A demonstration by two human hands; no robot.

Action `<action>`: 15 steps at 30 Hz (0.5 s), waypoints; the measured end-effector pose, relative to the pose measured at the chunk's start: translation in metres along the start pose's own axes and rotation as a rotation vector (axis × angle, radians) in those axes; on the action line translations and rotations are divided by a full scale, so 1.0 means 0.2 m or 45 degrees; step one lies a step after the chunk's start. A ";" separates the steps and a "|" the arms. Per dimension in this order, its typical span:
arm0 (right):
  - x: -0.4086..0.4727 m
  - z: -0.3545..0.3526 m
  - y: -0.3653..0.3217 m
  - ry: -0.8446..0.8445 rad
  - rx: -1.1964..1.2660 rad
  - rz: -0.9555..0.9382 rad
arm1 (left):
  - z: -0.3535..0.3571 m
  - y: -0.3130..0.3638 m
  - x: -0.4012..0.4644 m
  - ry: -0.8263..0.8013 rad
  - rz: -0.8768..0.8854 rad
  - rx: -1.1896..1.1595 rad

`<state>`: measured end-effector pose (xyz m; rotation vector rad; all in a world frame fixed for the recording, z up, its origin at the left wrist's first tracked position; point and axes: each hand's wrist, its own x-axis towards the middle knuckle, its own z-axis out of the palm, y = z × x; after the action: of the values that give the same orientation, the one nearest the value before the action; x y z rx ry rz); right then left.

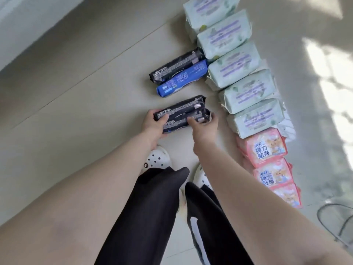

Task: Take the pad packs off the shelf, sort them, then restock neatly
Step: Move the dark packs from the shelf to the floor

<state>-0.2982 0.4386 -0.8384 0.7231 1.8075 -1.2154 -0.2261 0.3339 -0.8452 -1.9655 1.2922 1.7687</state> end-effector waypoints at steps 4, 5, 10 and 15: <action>-0.02 0.04 0.08 -0.078 0.313 0.245 | 0.01 -0.01 0.04 0.019 0.017 0.035; -0.02 0.05 0.08 -0.094 0.355 0.263 | 0.01 -0.01 0.04 0.019 0.019 0.035; 0.02 0.05 -0.02 -0.041 0.495 0.250 | 0.04 0.02 0.08 0.005 0.023 0.041; 0.05 0.03 -0.09 -0.091 0.466 0.210 | 0.10 0.08 0.12 0.041 -0.015 -0.047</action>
<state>-0.3167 0.4274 -0.8405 0.9991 1.4503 -1.4568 -0.2535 0.3263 -0.8654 -2.0251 1.2632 1.7754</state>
